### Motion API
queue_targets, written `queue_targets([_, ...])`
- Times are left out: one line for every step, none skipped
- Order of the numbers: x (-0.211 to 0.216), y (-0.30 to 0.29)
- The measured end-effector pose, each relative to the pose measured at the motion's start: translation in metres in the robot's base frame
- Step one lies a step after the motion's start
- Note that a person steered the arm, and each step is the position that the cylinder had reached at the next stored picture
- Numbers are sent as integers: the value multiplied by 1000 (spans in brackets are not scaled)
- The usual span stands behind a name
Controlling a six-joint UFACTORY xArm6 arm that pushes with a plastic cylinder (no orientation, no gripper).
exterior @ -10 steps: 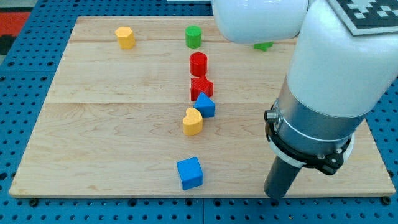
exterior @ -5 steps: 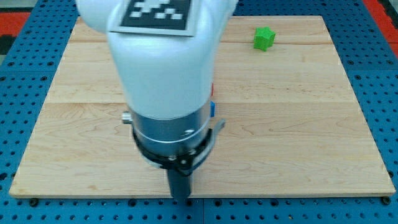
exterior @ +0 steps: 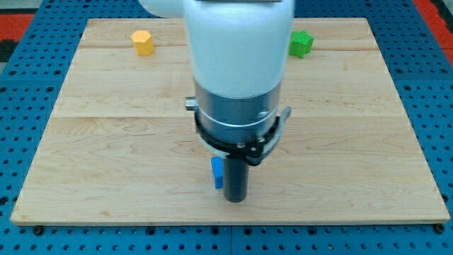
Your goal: Locate the blue cube and yellow heart together below the blue triangle
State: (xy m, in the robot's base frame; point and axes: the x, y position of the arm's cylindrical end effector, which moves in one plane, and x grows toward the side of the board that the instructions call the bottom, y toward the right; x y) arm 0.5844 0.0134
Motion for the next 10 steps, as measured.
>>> queue_targets([32,-27])
queue_targets([27,-63])
queue_targets([-6,-97])
queue_targets([-41,-132])
queue_targets([-93,-133])
queue_targets([-129,-98])
queue_targets([-136,-67])
queue_targets([-121,-61])
queue_targets([-108,-47])
queue_targets([-95,-45])
